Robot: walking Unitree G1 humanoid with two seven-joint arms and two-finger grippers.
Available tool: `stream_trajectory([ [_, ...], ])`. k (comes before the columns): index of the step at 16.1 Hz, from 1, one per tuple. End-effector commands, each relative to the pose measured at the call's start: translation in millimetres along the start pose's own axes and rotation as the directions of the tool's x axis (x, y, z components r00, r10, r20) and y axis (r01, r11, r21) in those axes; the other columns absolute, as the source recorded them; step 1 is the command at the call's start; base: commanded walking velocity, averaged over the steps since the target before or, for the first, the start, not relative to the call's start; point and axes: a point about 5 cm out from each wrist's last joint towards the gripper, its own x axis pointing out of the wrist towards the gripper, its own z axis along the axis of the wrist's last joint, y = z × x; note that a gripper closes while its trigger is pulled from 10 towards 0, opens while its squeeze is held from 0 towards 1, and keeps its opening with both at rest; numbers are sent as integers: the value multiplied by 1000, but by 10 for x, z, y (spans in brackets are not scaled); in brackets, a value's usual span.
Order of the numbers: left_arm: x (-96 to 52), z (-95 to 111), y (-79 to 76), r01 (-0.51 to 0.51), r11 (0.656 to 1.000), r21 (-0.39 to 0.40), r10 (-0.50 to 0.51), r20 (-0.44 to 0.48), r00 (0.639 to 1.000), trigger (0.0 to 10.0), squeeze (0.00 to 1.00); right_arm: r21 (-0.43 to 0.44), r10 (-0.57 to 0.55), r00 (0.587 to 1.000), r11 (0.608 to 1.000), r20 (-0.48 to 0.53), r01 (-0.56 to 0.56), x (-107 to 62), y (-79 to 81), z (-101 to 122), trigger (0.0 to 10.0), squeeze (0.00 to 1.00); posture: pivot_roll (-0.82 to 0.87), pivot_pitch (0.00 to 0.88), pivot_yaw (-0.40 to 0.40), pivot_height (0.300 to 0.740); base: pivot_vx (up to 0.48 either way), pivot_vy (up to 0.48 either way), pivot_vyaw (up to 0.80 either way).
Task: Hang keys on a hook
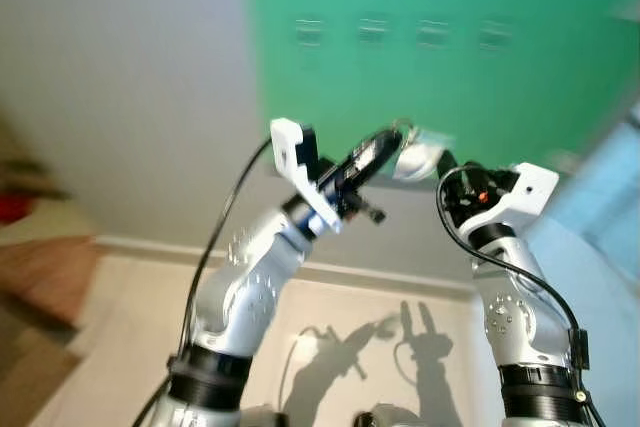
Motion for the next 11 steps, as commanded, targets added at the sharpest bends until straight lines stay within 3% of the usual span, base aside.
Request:
stream_trajectory([
  [1, -53, 49, 46, -16, 1000, 9, 16, 8, 1000, 10000, 0, -6, 18, 1000, 1000, -16, -18, 9, 84, -26, 10000, 0, -3, 84, 5, 740, 262, 0, 0],
  [6, -14, 95, 20, -3, 1000, 6, 3, 26, 1000, 10000, 0, -14, 30, 999, 999, -33, -30, 20, 107, -40, 10000, 0, -10, 79, 7, 740, 305, 0, -160],
  [8, -2, 97, -1, 9, 1000, 1, -9, 27, 1000, 10000, 0, -7, 54, 998, 999, -11, -54, 10, 138, -19, 10000, 0, -11, 76, 9, 740, 311, 0, -800],
  [10, 18, 121, -18, 23, 1000, -2, -22, 36, 999, 10000, 0, -54, 87, 996, 995, -7, -87, -4, 135, -11, 10000, 0, -10, 73, 11, 740, 307, 0, 0],
  [11, 23, 126, -18, 24, 1000, -2, -24, 38, 999, 10000, 0, -64, 120, 992, 991, -23, -121, -26, 157, -27, 10000, 0, -10, 75, 13, 740, 311, 0, 794],
])
